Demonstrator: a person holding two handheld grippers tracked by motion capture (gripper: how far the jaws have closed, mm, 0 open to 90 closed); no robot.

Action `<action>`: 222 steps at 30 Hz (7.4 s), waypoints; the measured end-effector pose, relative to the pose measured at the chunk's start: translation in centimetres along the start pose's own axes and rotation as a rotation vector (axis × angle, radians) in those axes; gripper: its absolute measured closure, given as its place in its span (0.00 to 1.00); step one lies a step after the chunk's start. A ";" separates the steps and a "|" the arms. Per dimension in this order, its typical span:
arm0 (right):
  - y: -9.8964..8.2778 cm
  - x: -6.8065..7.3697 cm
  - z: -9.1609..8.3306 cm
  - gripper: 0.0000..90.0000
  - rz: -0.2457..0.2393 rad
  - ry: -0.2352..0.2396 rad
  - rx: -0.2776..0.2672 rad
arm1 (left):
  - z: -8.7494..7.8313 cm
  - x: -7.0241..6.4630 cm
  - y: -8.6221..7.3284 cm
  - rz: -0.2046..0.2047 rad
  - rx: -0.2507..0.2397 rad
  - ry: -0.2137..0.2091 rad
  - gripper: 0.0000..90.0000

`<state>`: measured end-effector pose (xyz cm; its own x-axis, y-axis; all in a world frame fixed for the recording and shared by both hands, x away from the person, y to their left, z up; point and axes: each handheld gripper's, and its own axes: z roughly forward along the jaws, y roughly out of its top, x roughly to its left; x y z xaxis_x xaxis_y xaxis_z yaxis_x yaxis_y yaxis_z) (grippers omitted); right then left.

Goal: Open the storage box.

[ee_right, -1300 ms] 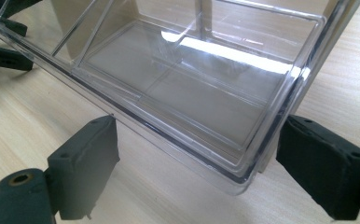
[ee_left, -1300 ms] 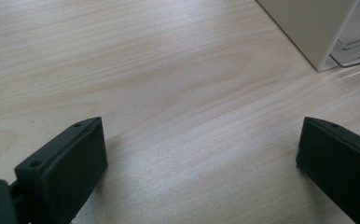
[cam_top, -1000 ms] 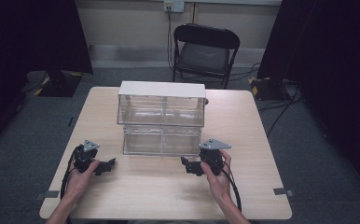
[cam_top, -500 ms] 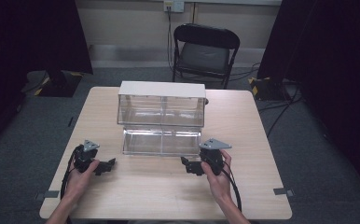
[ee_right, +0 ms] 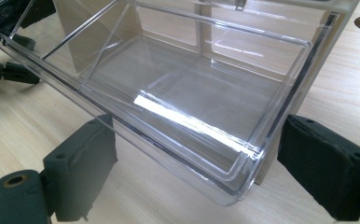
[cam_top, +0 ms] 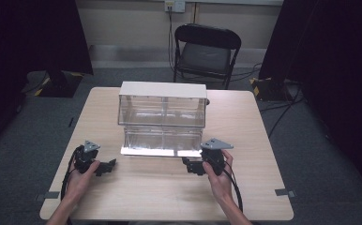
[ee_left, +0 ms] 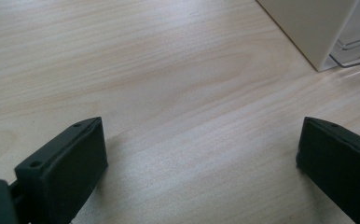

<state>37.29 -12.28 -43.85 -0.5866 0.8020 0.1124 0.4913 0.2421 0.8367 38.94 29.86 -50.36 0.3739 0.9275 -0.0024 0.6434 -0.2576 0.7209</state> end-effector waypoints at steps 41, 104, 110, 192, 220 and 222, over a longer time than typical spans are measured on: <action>0.7 0.0 0.1 0.05 0.009 -0.001 -0.015 | 0.0 0.0 0.0 -0.001 -0.001 0.000 0.01; 3.0 -0.5 0.5 0.03 -0.002 -0.002 -0.047 | 0.0 -0.1 0.0 -0.005 -0.001 0.001 0.01; 3.1 -0.6 0.5 0.04 -0.002 -0.003 -0.045 | 0.0 -0.1 0.0 -0.005 -0.001 0.002 0.01; 5.7 -1.8 -1.4 0.16 0.072 0.038 -0.184 | 0.0 -0.1 0.0 -0.006 -0.001 0.002 0.01; 5.8 -1.8 -1.4 0.16 0.073 0.040 -0.184 | 0.0 -0.1 0.0 -0.006 0.000 0.002 0.01; 5.8 -1.8 -1.4 0.15 0.072 0.040 -0.183 | 0.0 -0.1 0.0 -0.006 -0.001 0.004 0.01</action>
<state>40.30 -13.11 -38.47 -0.5808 0.7906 0.1939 0.4103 0.0786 0.9086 38.88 29.81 -50.37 0.3676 0.9300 -0.0042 0.6450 -0.2517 0.7215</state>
